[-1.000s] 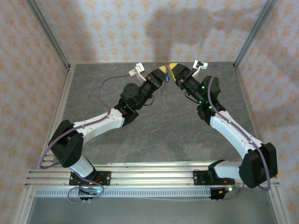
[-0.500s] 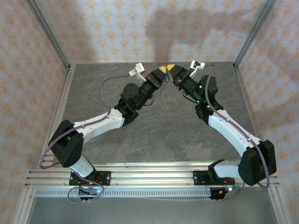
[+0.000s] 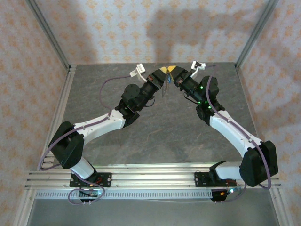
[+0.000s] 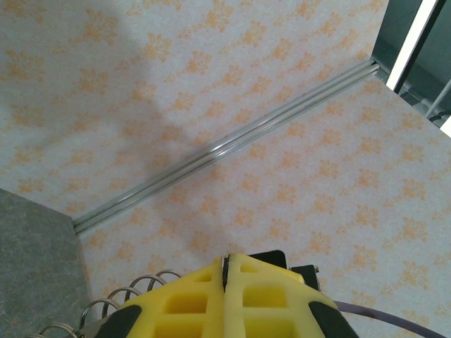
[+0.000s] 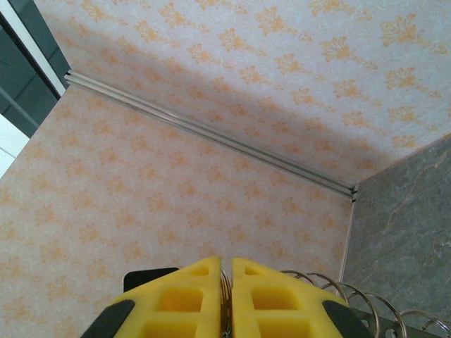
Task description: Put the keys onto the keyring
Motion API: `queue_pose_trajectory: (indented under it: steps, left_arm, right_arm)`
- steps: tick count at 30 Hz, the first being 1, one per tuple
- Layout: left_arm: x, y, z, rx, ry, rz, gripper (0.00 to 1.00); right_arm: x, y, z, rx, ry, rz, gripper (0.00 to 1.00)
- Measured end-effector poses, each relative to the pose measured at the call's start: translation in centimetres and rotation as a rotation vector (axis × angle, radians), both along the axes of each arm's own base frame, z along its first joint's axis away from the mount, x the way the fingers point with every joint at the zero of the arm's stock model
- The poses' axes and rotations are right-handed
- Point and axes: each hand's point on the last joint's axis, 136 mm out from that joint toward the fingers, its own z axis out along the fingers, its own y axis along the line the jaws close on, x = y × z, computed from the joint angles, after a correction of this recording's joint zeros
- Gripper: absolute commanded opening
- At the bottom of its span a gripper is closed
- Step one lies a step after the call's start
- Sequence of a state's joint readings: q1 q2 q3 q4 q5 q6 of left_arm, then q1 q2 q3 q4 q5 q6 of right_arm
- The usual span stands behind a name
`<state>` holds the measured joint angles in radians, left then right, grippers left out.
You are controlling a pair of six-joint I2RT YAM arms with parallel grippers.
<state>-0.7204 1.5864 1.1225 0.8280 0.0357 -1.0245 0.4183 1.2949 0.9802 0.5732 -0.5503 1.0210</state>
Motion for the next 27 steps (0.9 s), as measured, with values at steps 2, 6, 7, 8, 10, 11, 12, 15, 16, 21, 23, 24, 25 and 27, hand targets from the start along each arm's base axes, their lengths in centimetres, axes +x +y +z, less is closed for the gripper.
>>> queue_pose_trajectory:
  steps: [2,6,7,8,10,11,12,15,16,21,23,24,25,27]
  left_arm:
    - [0.0,0.01,0.0,0.0,0.0,0.0,0.0]
    - [0.06,0.09,0.01,-0.002,0.001,0.005,0.0]
    - [0.08,0.13,0.03,-0.003,0.0,0.008,0.0]
    - [0.09,0.18,0.09,-0.006,-0.001,0.01,0.0]
    - [0.07,0.19,0.16,-0.011,-0.001,0.009,0.0]
    - [0.06,0.19,0.18,-0.013,0.0,0.009,0.0]
    - [0.06,0.2,0.22,-0.015,-0.001,0.009,0.0]
    - [0.05,0.21,0.24,-0.016,-0.002,0.008,0.0]
    - [0.05,0.21,0.23,-0.015,-0.002,0.009,0.0]
    - [0.0,0.29,0.14,-0.002,0.005,0.011,0.01]
    - [-0.14,0.4,0.16,0.013,0.011,0.013,0.06]
    - [-0.21,0.46,0.2,0.019,0.012,0.014,0.08]
    - [-0.29,0.53,0.18,0.031,0.013,0.016,0.1]
    - [-0.38,0.61,0.13,0.05,0.014,0.019,0.15]
  right_arm:
    - [-0.01,0.06,0.02,0.0,-0.001,0.003,0.1]
    - [-0.02,0.17,0.07,-0.003,-0.007,0.009,0.01]
    - [-0.03,0.18,0.1,-0.005,-0.009,0.009,0.0]
    - [-0.04,0.18,0.18,-0.004,-0.011,0.01,0.0]
    - [-0.06,0.22,0.31,-0.006,-0.016,0.012,0.0]
    - [-0.08,0.23,0.36,-0.006,-0.018,0.013,0.0]
    - [-0.08,0.23,0.38,-0.006,-0.018,0.013,0.0]
    - [-0.1,0.25,0.39,-0.007,-0.019,0.015,0.0]
    - [-0.1,0.25,0.39,-0.007,-0.019,0.015,0.0]
    - [-0.12,0.27,0.37,-0.019,-0.03,0.014,0.0]
    - [-0.2,0.36,0.37,-0.024,-0.035,0.019,0.0]
    - [-0.24,0.39,0.36,-0.026,-0.036,0.022,0.0]
    - [-0.3,0.45,0.36,-0.028,-0.038,0.026,0.0]
    - [-0.41,0.55,0.35,-0.03,-0.039,0.035,0.0]
